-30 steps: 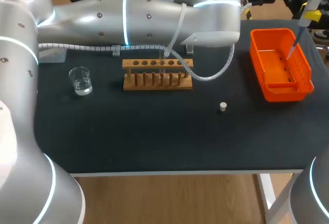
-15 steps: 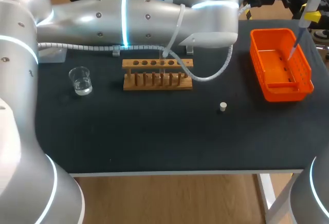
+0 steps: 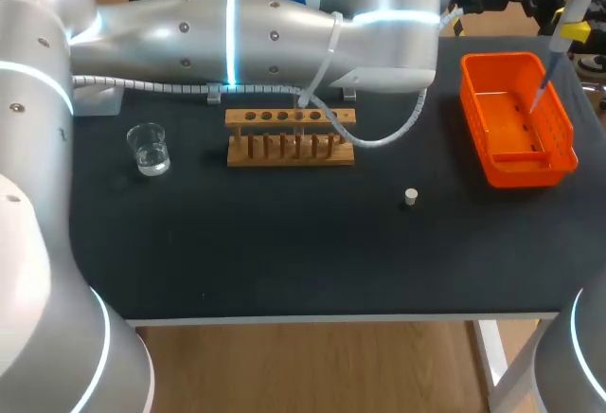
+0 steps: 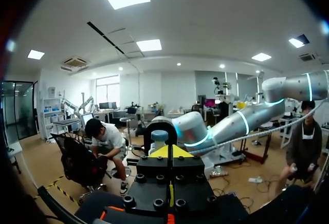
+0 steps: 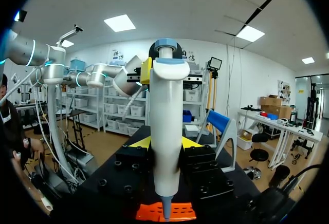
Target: Invert the test tube, pick up the pipette, mount the tip to pipette, aspirate from beaker and dispense into the tube, eject the tip, return the pipette, and cap with the stopper.
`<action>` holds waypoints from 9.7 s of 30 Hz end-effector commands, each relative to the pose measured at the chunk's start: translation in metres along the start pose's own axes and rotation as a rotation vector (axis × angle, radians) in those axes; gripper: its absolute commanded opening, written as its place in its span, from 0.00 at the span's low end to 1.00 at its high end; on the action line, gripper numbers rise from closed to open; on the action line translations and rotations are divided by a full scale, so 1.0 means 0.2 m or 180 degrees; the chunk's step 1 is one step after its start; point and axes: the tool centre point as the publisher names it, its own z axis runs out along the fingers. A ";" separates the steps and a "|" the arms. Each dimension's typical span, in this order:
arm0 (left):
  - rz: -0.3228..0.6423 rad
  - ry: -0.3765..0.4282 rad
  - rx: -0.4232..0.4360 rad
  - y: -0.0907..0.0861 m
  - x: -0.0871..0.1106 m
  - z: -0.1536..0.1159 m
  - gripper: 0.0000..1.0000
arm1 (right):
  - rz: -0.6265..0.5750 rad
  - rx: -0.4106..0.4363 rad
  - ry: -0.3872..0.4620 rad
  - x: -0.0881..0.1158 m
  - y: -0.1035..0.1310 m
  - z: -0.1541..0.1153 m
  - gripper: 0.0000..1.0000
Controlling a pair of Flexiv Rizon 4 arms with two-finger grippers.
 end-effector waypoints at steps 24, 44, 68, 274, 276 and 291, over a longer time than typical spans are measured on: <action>0.0002 0.0030 0.0025 0.05 -0.04 -0.01 0.00 | -0.0002 0.0005 0.0013 0.00 0.04 0.00 0.00; 0.0391 -0.0078 0.0074 -0.26 -0.03 -0.08 0.36 | -0.0002 0.0005 0.0013 0.00 0.04 0.00 0.00; -0.0021 0.0114 -0.0288 -0.22 0.09 -0.70 1.00 | -0.0002 0.0005 0.0013 0.00 0.04 0.00 0.00; -0.0104 -0.0683 0.0123 0.42 0.39 -1.88 1.00 | -0.0001 -0.0130 0.0567 0.29 -0.07 2.01 0.00; -0.0104 -0.0683 0.0123 0.42 0.39 -1.88 1.00 | 0.0000 -0.0123 0.0570 0.29 -0.07 2.02 0.00; -0.0104 -0.0683 0.0123 0.42 0.39 -1.88 0.70 | 0.0025 -0.0108 0.0572 0.28 -0.07 2.04 0.00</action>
